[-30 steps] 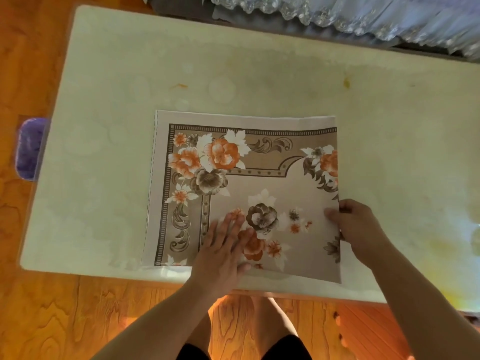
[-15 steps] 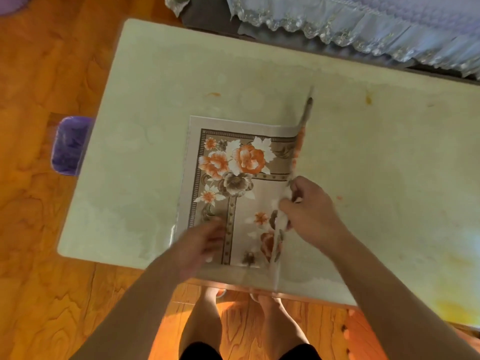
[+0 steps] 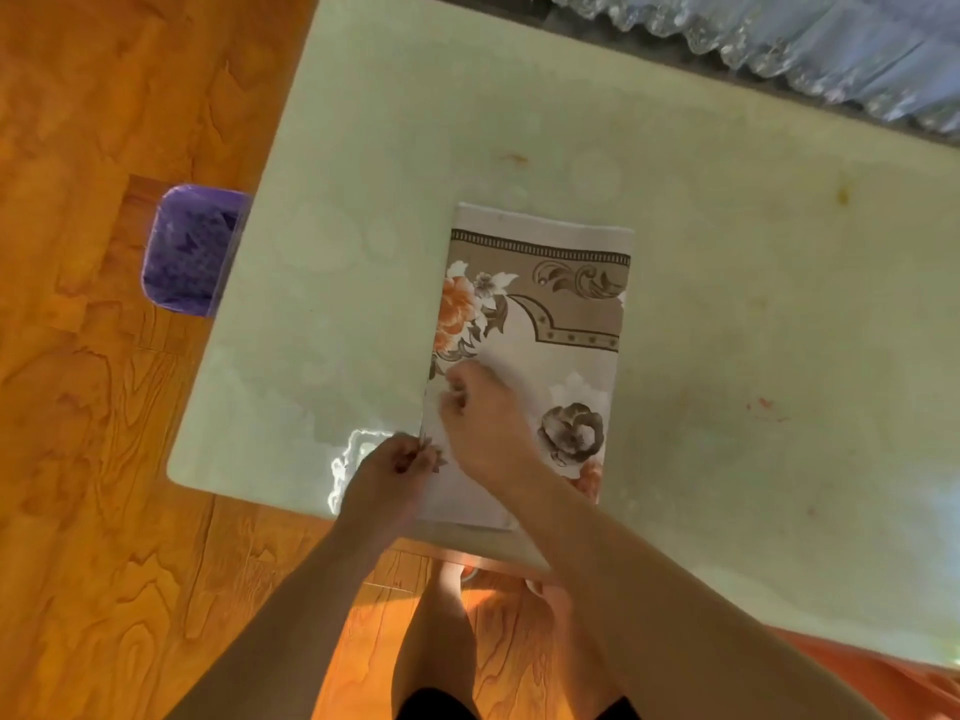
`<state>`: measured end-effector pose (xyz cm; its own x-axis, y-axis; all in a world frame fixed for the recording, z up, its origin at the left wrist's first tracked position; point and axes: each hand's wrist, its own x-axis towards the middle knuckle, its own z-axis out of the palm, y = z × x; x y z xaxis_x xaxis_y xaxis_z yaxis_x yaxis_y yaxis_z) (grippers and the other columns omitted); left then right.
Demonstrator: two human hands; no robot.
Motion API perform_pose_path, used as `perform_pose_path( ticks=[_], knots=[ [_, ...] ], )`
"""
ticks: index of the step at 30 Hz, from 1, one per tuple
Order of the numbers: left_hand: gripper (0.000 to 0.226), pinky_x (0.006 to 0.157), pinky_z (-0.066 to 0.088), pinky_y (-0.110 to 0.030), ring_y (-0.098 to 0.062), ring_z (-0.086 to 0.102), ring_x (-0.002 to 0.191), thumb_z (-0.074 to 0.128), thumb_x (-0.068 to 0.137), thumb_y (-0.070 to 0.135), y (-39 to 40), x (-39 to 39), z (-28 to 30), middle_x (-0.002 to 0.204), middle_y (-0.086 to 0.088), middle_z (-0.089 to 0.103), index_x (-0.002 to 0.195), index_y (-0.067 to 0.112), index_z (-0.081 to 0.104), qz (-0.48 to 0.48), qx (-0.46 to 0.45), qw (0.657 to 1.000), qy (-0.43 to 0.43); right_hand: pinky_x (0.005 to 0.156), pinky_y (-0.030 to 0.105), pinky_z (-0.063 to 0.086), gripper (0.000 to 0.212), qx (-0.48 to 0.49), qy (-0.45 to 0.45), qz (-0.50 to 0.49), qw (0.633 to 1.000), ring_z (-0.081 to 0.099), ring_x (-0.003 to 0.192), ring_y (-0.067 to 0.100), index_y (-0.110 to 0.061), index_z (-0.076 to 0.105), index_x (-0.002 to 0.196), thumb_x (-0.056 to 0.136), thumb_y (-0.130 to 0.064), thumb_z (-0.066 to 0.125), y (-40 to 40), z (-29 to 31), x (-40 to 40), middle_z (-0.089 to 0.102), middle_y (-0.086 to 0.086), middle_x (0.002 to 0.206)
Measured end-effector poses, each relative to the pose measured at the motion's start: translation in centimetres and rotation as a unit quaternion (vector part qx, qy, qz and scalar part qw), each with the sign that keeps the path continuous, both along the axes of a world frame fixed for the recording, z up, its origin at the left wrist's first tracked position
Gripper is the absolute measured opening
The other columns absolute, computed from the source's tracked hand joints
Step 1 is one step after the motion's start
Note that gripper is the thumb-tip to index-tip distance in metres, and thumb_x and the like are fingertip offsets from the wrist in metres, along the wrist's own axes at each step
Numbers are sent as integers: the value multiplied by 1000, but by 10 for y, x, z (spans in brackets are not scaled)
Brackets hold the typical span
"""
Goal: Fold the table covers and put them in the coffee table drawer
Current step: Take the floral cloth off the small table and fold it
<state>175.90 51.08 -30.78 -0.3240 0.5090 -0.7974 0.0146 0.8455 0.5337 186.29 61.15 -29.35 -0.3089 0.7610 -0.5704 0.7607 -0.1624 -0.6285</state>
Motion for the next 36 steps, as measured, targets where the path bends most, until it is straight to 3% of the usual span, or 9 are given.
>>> perform_pose_path(
  ticks=[4, 8, 13, 17, 23, 30, 32, 34, 36],
  knots=[
    [13, 64, 41, -17, 8, 58, 69, 63, 98, 17, 8, 8, -8, 69, 17, 65, 86, 20, 68, -4, 6, 993, 118, 103, 39, 44, 39, 180, -125, -39, 975, 41, 122, 20, -18, 55, 132, 93, -13, 57, -1, 2, 84, 46, 1, 137],
    [14, 68, 43, -20, -1, 62, 79, 64, 97, 24, 6, 6, -17, 78, 19, 67, 85, 27, 69, -8, -3, 990, 143, 112, 47, 40, 59, 114, -238, 84, 961, 21, 141, 31, -25, 38, 150, 95, -19, 58, -4, -16, 130, 15, 1, 162],
    [9, 74, 45, -14, 0, 61, 81, 65, 97, 26, 1, 10, -19, 83, 23, 65, 97, 28, 73, -24, 17, 986, 164, 108, 50, 44, 63, 129, -260, 82, 953, 21, 142, 33, -24, 38, 152, 93, -14, 59, -10, -26, 131, 12, 2, 165],
    [14, 89, 50, -25, -7, 62, 95, 67, 95, 25, -6, 15, -17, 100, 20, 67, 107, 28, 74, -20, 64, 972, 225, 107, 48, 45, 66, 128, -254, 70, 956, 18, 143, 32, -19, 36, 153, 92, -8, 58, -15, -26, 127, 11, 5, 166],
    [17, 73, 42, -14, 6, 60, 84, 71, 91, 15, -1, 19, -13, 84, 24, 67, 86, 31, 71, 58, 59, 979, 185, 99, 51, 51, 66, 121, -263, 73, 955, 20, 144, 35, -19, 37, 153, 93, -8, 60, -15, -29, 131, 15, 12, 165],
    [14, 74, 52, -28, -16, 67, 89, 69, 92, 13, -1, 17, -13, 89, 16, 64, 92, 26, 63, -10, 48, 977, 209, 112, 46, 41, 77, 91, -263, 90, 956, 11, 148, 33, -21, 26, 158, 92, -14, 64, -11, -20, 134, 4, 9, 167],
    [19, 79, 57, -37, -24, 65, 98, 68, 92, 13, -3, 21, -9, 106, 5, 62, 108, 21, 63, -98, 72, 945, 303, 113, 46, 40, 81, 87, -260, 87, 958, 10, 149, 33, -21, 24, 159, 90, -14, 66, -11, -18, 132, 2, 8, 167],
    [35, 93, 54, -46, -31, 58, 119, 64, 93, 15, -5, 30, -8, 130, -8, 57, 128, 16, 60, -236, 158, 874, 395, 114, 45, 39, 85, 85, -254, 80, 960, 8, 149, 34, -20, 23, 159, 89, -15, 69, -12, -15, 131, 1, 8, 167],
    [46, 112, 40, -48, -34, 38, 144, 52, 101, 23, -2, 35, -18, 153, -12, 43, 147, 16, 49, -372, 239, 803, 399, 114, 44, 37, 90, 91, -254, 90, 959, 7, 149, 33, -20, 20, 160, 86, -17, 72, -14, -15, 130, -1, 10, 167]
  ],
)
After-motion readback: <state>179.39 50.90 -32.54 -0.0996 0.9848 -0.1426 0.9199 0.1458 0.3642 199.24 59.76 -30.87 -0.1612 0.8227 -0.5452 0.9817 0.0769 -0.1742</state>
